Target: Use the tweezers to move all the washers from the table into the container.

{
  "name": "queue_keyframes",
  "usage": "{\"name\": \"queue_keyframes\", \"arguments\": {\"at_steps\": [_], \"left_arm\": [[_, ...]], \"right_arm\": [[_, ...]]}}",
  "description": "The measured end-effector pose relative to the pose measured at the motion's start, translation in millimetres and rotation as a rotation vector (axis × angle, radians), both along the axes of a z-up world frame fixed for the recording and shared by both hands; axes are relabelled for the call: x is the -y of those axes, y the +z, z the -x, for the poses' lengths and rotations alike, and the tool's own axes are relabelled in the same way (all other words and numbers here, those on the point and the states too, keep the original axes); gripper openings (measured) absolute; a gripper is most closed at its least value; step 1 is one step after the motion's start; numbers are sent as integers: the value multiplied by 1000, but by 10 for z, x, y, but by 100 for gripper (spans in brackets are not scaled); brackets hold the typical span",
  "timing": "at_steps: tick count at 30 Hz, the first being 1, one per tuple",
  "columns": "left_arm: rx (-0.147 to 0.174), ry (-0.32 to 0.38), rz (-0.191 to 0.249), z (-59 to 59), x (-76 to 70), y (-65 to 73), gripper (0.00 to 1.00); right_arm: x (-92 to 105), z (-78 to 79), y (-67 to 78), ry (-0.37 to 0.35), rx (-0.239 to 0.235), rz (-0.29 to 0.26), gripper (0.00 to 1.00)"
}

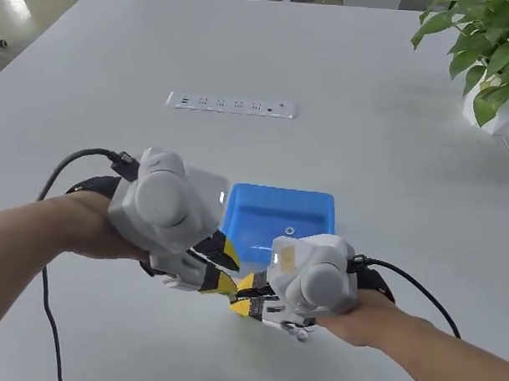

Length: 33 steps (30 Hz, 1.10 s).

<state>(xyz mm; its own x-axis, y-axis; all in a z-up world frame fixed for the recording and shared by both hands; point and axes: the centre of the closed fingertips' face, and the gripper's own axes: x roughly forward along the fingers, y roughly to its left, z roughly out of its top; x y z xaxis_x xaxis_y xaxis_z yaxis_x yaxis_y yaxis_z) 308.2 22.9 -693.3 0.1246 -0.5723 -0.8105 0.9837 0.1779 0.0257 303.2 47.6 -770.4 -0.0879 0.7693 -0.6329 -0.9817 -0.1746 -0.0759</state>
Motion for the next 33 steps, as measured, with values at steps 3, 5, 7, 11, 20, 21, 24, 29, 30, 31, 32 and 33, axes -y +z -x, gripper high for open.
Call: {"name": "queue_keyframes", "arguments": {"at_steps": [3,5,7,11,20,21,24,29,30,31,32,33], "left_arm": [[-4,32,25,1,-32,13,26],[-3,59,50,-1,-52,30,30],[-4,79,69,12,-86,38,34],[-8,143,109,23,-153,48,45],[-16,268,224,62,-241,56,68],[-16,279,236,70,-245,56,70],[-16,319,269,83,-278,45,75],[14,377,331,83,-341,41,85],[17,381,330,91,-353,34,87],[22,390,334,100,-366,29,88],[25,398,340,103,-374,29,90],[33,414,360,98,-380,40,92]], "right_arm": [[11,0,-1,-1,0,-2,6],[17,8,5,-2,-3,-5,6],[16,19,13,-2,-6,-9,6],[4,31,40,0,0,-16,6],[24,6,155,-4,8,-25,6],[25,1,174,-5,7,-28,6],[32,-5,242,-2,14,-32,6],[31,-10,354,-3,15,-46,6],[30,-11,372,-4,14,-47,6],[28,-9,405,-5,9,-53,6],[26,-10,427,-4,11,-57,7],[27,-14,462,-4,13,-59,7]]}}
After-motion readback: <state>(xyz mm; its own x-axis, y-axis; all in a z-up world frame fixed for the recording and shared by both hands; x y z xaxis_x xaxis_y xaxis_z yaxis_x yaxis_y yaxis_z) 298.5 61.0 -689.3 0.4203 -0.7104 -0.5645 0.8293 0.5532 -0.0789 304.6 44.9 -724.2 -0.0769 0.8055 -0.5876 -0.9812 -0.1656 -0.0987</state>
